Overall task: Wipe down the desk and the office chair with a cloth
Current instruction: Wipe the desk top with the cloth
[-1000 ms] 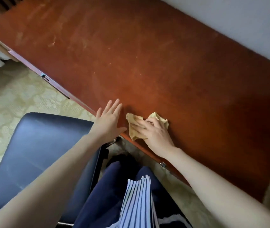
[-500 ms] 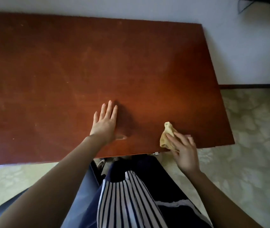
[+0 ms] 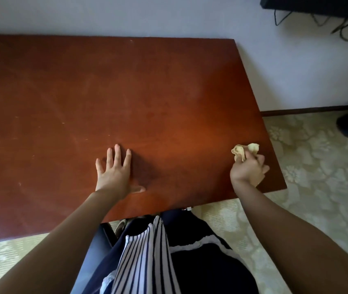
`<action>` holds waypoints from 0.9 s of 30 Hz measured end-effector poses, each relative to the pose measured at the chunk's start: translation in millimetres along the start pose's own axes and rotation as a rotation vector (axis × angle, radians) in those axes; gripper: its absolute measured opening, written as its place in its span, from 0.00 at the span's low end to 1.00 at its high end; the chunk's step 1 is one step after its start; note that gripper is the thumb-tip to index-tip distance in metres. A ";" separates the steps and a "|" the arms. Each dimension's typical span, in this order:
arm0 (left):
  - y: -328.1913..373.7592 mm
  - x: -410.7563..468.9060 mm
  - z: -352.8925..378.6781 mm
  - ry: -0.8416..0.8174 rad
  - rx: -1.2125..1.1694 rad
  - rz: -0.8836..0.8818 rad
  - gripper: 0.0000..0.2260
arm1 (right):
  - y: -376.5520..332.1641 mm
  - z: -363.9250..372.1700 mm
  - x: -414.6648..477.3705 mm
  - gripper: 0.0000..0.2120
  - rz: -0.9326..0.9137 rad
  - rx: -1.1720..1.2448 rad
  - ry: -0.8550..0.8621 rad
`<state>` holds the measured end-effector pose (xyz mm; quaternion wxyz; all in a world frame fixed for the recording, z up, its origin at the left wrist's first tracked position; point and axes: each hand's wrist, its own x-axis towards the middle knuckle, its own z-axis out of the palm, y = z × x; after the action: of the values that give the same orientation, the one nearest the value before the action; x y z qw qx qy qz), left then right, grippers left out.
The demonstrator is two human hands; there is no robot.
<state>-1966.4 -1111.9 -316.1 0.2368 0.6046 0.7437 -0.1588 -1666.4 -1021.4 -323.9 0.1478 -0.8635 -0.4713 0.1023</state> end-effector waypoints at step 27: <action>11.1 3.6 -17.4 -0.128 0.086 -0.103 0.60 | -38.3 21.6 24.7 0.25 -2.073 0.075 -0.525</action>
<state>-1958.9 -1097.4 -302.9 0.2491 0.5637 0.7498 -0.2409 -1690.0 -977.5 -331.6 0.0829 0.0123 -0.9887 0.1240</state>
